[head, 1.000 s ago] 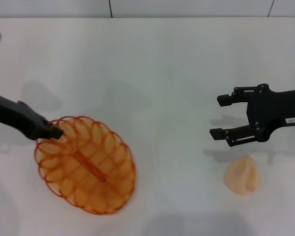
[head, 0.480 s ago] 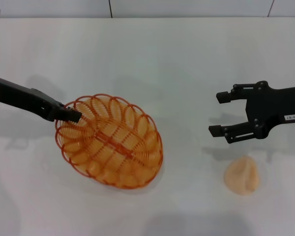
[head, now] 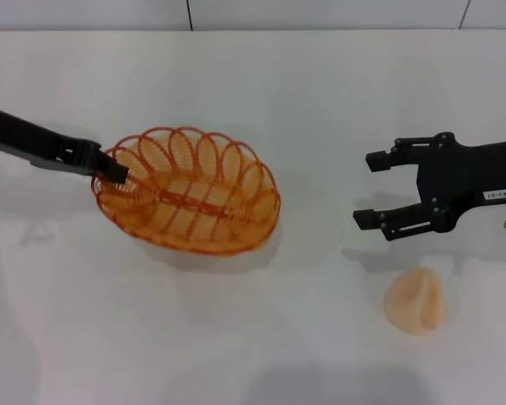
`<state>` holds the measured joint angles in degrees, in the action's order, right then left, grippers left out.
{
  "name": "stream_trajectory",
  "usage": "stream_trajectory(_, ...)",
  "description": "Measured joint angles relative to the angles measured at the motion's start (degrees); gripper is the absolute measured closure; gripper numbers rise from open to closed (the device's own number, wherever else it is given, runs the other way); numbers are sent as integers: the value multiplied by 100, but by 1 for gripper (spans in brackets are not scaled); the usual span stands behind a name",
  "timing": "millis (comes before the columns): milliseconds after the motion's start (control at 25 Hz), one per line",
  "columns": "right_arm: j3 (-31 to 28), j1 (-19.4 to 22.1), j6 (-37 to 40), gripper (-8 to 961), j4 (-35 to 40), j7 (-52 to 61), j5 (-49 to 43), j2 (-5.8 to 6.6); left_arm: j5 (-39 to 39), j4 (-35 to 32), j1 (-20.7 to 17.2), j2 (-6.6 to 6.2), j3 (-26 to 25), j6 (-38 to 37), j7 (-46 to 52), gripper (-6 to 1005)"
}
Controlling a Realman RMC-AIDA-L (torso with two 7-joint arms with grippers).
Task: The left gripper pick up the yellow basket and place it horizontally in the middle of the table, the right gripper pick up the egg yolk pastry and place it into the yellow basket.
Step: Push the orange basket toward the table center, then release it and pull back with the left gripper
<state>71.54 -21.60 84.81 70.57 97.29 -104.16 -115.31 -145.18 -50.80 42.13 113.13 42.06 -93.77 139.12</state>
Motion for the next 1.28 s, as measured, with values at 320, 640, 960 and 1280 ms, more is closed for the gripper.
stream_trajectory(320, -7, -11, 7, 110, 25, 17, 14, 0, -105, 23, 124, 55, 74, 175, 730, 911)
stream_trajectory(640, -9, -11, 47, 109, 35, 18, 20, 0, -108, 144, 150, 133, 143, 556, 916, 912)
stream_trajectory(960, -9, -13, 53, 110, 38, 18, 19, 14, -38, 552, 390, 220, 175, 858, 844, 911)
stream_trajectory(1280, -16, -79, 54, 109, 42, 27, 19, 23, 56, 864, 487, 348, 174, 1077, 835, 909)
